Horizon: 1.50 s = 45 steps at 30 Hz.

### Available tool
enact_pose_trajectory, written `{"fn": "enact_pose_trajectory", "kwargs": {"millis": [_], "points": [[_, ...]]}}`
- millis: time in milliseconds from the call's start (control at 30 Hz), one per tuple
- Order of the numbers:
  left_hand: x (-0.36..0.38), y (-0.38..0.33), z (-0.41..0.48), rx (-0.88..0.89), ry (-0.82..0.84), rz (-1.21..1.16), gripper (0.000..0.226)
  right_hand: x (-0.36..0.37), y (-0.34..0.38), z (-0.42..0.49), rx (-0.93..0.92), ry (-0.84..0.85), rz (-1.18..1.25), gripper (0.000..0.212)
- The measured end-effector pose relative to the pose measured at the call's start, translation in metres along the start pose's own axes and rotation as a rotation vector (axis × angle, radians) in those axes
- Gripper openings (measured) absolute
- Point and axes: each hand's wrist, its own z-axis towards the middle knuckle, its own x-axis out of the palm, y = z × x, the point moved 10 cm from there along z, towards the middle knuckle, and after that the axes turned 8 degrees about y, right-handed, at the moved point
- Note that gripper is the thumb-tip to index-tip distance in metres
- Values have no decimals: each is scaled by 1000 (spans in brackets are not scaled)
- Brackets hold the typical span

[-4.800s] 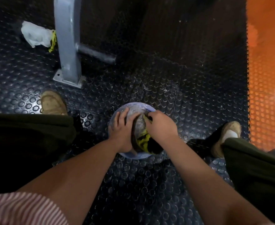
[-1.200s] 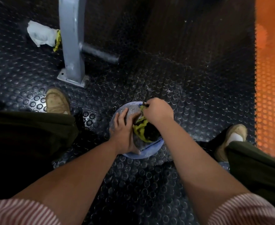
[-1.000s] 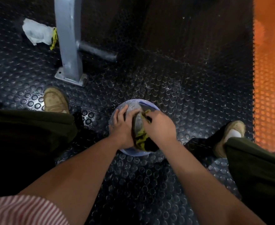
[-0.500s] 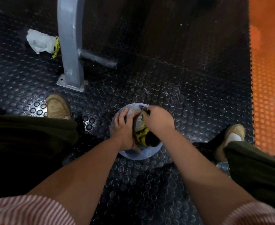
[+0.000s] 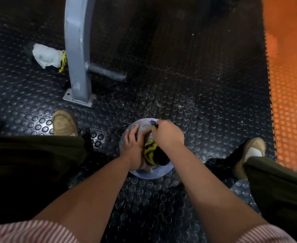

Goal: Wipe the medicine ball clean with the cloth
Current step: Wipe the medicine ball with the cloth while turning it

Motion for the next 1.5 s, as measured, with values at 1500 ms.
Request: {"fn": "enact_pose_trajectory", "kwargs": {"millis": [1500], "points": [[-3, 1, 6, 16, -53, -130, 112, 19, -5, -55, -139, -76, -199, 28]]}}
